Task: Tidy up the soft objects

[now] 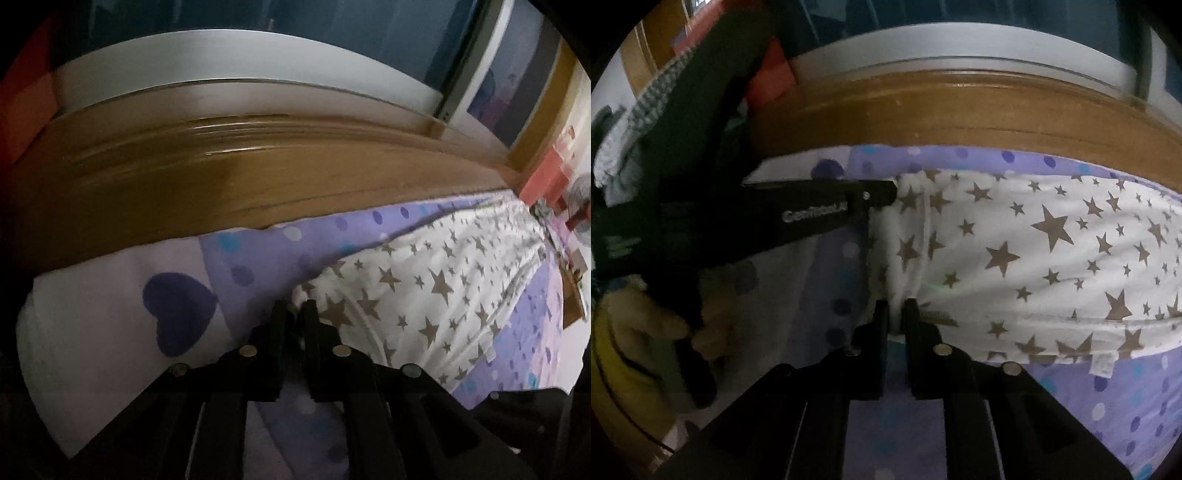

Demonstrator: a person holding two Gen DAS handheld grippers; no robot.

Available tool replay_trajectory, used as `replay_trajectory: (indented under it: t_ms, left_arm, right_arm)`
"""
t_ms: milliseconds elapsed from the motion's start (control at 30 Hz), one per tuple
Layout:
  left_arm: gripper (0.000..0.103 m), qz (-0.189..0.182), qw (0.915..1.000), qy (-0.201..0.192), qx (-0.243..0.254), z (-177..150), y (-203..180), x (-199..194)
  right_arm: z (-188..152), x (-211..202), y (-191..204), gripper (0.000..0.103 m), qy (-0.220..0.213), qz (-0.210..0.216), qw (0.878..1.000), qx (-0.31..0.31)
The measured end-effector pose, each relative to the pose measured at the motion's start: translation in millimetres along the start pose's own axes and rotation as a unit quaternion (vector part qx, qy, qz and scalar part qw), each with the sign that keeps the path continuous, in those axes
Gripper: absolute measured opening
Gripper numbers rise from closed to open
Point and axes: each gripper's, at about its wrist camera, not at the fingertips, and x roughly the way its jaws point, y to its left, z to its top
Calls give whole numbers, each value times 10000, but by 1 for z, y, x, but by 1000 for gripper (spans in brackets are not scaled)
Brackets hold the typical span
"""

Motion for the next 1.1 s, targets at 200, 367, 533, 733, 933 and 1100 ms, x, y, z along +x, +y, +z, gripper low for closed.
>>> replay_trajectory:
  t_ms: [200,367,533,733,933,1100]
  left_arm:
    - [13,353,9990,-280,-78,4,8,-25]
    - [13,-111,9997,-218,15,0,-7,-32]
    - [13,-660,9976,45,195,-9,-28,-25]
    - [14,-48,9983,459,345,-27,-23,-18]
    - [14,7,9992,377,109,-34,-7,-36]
    - [14,-25,9991,395,124,-43,-7,-39]
  right_arm:
    - [-2,-32,8,29,-318,404,9985,-177]
    - [7,-33,-23,29,-518,-114,9977,421]
    - [-3,-19,-30,29,-241,-419,9981,374]
    - [-19,-29,-1,31,-143,101,9995,-259]
    - [-5,-30,-9,31,-514,-304,9980,-209]
    - [7,-19,-5,31,-423,-651,9933,-855]
